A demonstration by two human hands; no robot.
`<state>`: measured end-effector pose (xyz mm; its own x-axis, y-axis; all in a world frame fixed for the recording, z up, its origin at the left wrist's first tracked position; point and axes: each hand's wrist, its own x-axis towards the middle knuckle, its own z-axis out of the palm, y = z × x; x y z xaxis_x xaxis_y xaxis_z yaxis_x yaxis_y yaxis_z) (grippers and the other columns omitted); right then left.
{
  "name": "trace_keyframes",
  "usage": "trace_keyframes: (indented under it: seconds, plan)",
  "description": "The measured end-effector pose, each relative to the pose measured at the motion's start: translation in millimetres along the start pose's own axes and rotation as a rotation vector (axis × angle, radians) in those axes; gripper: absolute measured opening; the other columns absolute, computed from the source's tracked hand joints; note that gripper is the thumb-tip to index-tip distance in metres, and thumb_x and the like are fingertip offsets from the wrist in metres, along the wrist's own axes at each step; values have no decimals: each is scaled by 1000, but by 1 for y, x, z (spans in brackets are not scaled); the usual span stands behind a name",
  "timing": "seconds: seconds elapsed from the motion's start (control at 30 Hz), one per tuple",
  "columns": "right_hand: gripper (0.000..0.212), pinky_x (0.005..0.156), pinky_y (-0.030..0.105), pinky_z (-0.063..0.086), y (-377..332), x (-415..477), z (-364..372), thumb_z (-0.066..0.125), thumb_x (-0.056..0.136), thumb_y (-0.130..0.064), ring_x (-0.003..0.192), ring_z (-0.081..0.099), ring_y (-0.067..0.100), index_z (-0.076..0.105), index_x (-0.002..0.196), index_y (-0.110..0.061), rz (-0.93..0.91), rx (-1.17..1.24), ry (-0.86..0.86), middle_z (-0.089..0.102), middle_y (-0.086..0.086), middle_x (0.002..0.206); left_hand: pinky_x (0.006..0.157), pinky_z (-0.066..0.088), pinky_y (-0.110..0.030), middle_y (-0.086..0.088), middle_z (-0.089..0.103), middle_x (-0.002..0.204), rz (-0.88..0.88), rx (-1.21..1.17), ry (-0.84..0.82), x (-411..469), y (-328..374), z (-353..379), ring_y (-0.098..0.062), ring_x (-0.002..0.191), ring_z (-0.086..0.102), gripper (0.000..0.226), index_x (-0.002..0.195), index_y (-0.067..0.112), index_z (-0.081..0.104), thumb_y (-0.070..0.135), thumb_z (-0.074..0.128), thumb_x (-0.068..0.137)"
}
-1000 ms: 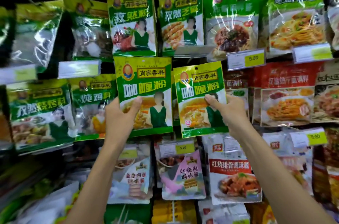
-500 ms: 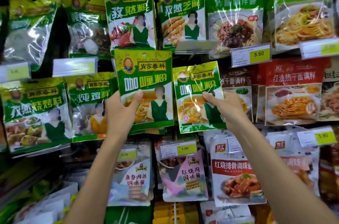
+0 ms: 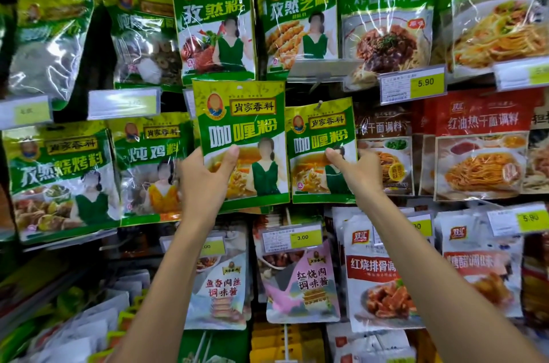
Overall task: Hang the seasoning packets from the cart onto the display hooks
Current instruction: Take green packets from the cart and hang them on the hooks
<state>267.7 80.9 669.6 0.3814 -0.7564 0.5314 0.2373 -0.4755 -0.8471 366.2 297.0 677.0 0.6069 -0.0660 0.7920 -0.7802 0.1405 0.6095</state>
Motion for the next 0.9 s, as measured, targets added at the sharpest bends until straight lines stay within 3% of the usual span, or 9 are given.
trace_keyframes:
  seconds: [0.13,0.3,0.4,0.53,0.6,0.67,0.73,0.8,0.9]
  plan:
    - [41,74,30,48,5,-14,-8,75,81,-37,84,58,13,58,108,-12,-43,-23,89,62,-4,93,83,56,-45,7,71,93,-36,-52,-42,-6,2,3,-14,91,68,5,88,32,64,36,66,85]
    - [17,72,12,47,-6,-32,-15,64,90,-15,85,59,14,55,104,-12,-246,17,282,62,6,99,72,55,-45,-4,71,84,-106,-105,-69,-19,10,14,-14,81,66,33,86,18,65,48,66,74]
    - [7,73,13,48,-25,-39,-13,55,97,-23,85,61,10,60,99,-18,-260,116,138,65,1,94,77,51,-47,-20,66,92,-138,-114,-99,-25,14,25,-30,87,63,54,88,6,59,55,64,67]
    - [23,72,15,49,-46,-42,-7,53,96,-38,81,63,3,66,87,-21,-153,244,-177,65,-11,78,76,52,-38,-8,70,91,-235,-176,-179,-32,19,40,-23,85,63,43,92,8,63,48,69,75]
    - [40,88,29,52,-49,-42,-4,56,93,-40,101,64,21,66,106,-4,-105,242,-225,70,12,98,72,54,-36,-3,71,87,-227,-196,-208,-36,21,47,-18,82,66,32,92,13,65,43,69,80]
    - [54,94,45,48,-49,-43,-3,58,94,-37,105,59,41,57,116,13,-81,268,-241,63,32,108,85,54,-34,-5,69,99,-239,-186,-260,-38,21,51,-10,95,66,36,101,13,61,44,66,82]
    - [54,95,51,47,-47,-43,-5,57,95,-32,105,56,48,53,115,19,-75,270,-230,57,39,113,73,47,-8,5,57,83,-198,-121,-291,-38,22,51,15,76,56,23,86,22,53,44,60,88]
    - [50,91,47,50,-45,-42,-7,56,96,-27,104,55,49,53,114,20,-49,294,-220,56,40,114,62,39,-12,11,45,68,-66,19,-248,-35,24,48,6,57,50,28,75,22,46,43,53,93]
    - [44,84,44,51,-39,-39,-12,54,98,-23,85,59,43,57,109,19,-11,297,-205,60,39,108,72,43,-19,6,62,88,253,242,38,-16,28,39,0,77,56,16,99,14,60,27,51,98]
